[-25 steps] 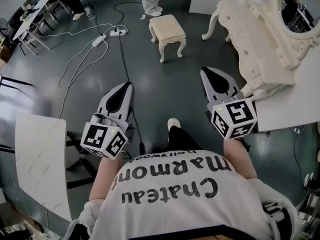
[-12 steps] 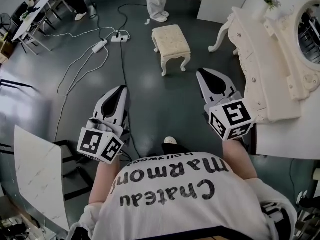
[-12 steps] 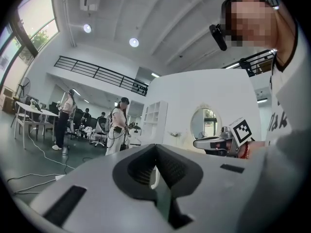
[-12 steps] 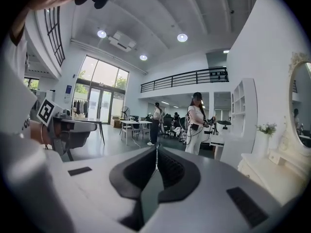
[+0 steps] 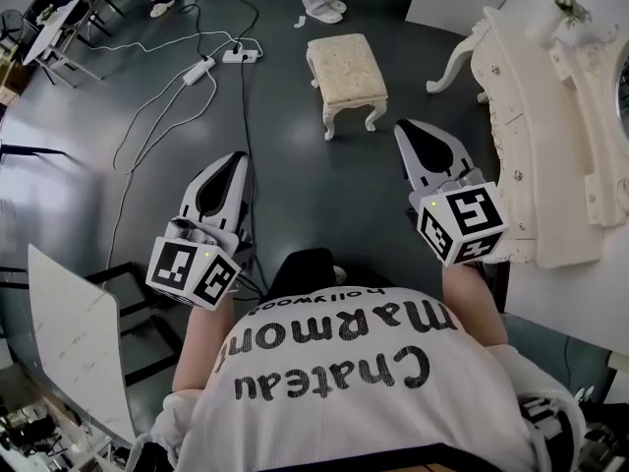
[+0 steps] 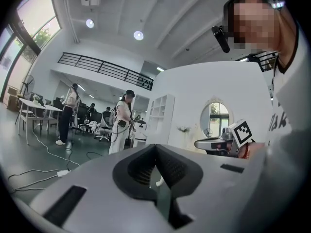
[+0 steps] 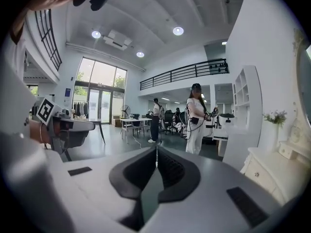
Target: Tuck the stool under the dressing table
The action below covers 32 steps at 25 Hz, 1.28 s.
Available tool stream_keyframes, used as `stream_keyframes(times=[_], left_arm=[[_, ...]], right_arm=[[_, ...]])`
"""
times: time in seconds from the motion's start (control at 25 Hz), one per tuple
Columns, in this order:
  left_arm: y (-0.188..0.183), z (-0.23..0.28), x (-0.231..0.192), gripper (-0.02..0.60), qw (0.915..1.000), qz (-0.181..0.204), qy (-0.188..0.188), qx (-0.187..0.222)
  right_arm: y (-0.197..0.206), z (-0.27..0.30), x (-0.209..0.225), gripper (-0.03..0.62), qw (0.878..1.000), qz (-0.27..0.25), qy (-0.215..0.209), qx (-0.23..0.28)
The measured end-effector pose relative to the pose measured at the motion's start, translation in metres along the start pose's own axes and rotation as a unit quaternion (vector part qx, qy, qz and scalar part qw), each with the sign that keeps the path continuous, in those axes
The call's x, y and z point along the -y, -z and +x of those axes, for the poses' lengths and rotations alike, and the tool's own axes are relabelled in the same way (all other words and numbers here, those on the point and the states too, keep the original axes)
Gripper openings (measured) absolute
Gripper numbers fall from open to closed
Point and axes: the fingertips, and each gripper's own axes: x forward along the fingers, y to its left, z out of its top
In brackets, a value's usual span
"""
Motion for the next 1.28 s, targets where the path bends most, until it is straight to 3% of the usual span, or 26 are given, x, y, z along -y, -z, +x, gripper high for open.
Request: stream_keyframes(times=[0.4, 0.68, 0.96, 1.12, 1.28], left_arm=[[-0.011, 0.072, -0.072, 0.023, 0.9998, -0.003, 0.018, 0.0], [-0.039, 0.138, -0.161, 0.023, 0.9987, -0.016, 0.049, 0.0], [-0.072, 0.176, -0.249, 0.023, 0.9982, -0.017, 0.057, 0.006], [-0.071, 0.194, -0.274, 0.023, 0.9979, 0.0, 0.065, -0.008], [-0.058, 0.221, -0.278, 0.023, 0.9954, -0.018, 0.092, -0.021]], right_arm=[[-0.013, 0.09, 0.024, 0.028, 1.0, -0.002, 0.009, -0.007], [-0.035, 0.187, 0.036, 0.028, 0.999, 0.014, 0.034, -0.016], [-0.067, 0.273, 0.04, 0.028, 0.999, 0.03, 0.045, -0.004], [-0.069, 0.299, 0.042, 0.028, 0.998, 0.034, 0.051, -0.005], [-0.046, 0.309, 0.056, 0.027, 0.996, 0.046, 0.069, -0.035]])
